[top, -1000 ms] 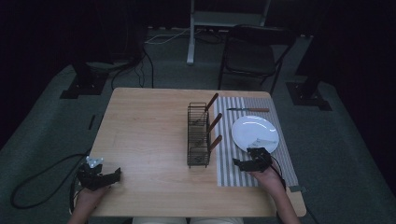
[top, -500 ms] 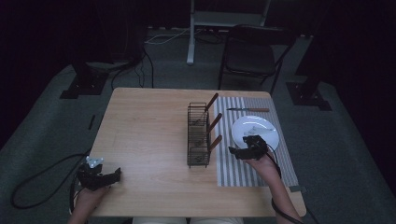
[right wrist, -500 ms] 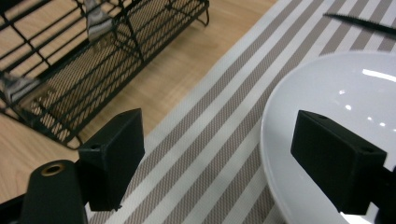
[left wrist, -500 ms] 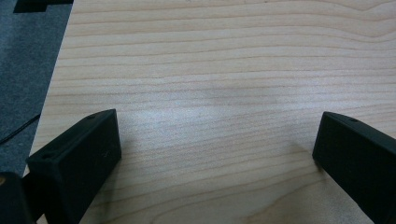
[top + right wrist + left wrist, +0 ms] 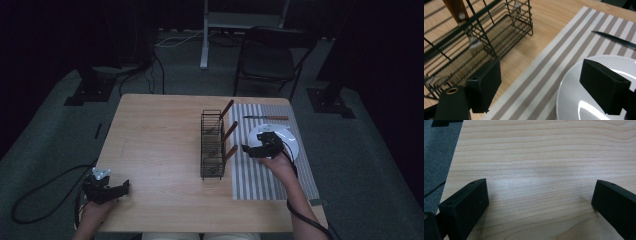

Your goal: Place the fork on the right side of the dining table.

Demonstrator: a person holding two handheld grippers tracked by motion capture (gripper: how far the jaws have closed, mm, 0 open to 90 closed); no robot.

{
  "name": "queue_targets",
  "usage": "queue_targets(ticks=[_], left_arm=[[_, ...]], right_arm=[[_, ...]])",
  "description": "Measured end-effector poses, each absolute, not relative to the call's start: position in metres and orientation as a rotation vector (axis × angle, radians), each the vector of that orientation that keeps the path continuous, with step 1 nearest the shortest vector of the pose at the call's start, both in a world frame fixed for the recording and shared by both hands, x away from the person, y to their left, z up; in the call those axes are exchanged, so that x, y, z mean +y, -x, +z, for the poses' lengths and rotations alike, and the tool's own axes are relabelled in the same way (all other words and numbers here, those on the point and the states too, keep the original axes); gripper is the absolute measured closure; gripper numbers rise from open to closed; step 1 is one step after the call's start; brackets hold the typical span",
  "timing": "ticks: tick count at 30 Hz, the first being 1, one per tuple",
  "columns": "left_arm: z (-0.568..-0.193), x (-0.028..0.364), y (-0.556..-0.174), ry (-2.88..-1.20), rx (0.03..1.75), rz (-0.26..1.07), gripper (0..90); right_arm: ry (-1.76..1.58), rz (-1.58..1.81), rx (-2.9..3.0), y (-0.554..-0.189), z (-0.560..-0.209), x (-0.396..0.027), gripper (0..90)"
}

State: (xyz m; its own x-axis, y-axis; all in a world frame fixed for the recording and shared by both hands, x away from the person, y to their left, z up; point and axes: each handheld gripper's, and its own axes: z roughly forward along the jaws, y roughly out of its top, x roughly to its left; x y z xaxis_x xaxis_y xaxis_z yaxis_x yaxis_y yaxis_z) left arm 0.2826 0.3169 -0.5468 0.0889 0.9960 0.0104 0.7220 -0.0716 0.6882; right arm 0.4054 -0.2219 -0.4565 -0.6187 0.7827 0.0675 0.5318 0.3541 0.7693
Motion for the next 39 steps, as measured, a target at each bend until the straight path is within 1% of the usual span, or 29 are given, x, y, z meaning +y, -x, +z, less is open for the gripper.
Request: queue_targets(ticks=[14, 28, 29, 30, 35, 39], left_arm=[[-0.547, 0.317, -0.283, -1.85, 1.686, 0.683, 1.4], [-0.547, 0.317, -0.283, -1.851, 1.686, 0.683, 1.4], [-0.547, 0.317, -0.283, -1.851, 1.686, 0.683, 1.4], [-0.547, 0.317, -0.283, -1.85, 1.686, 0.683, 1.4], [-0.547, 0.317, -0.283, -1.851, 1.686, 0.683, 1.4], [-0.547, 0.317, -0.283, -1.851, 1.686, 0.683, 1.4]], right_arm=[[-1.166, 1.141, 2.278, -0.427, -0.442, -0.217, 17.1], [-1.144, 1.147, 2.247, -0.451, -0.409, -0.21, 17.2], [-1.141, 1.155, 2.244, -0.452, -0.407, -0.21, 17.6], [-1.136, 1.159, 2.24, -0.452, -0.404, -0.209, 20.2], [-1.108, 1.177, 2.236, -0.454, -0.394, -0.204, 20.2], [-1.104, 1.185, 2.243, -0.46, -0.389, -0.199, 23.1]])
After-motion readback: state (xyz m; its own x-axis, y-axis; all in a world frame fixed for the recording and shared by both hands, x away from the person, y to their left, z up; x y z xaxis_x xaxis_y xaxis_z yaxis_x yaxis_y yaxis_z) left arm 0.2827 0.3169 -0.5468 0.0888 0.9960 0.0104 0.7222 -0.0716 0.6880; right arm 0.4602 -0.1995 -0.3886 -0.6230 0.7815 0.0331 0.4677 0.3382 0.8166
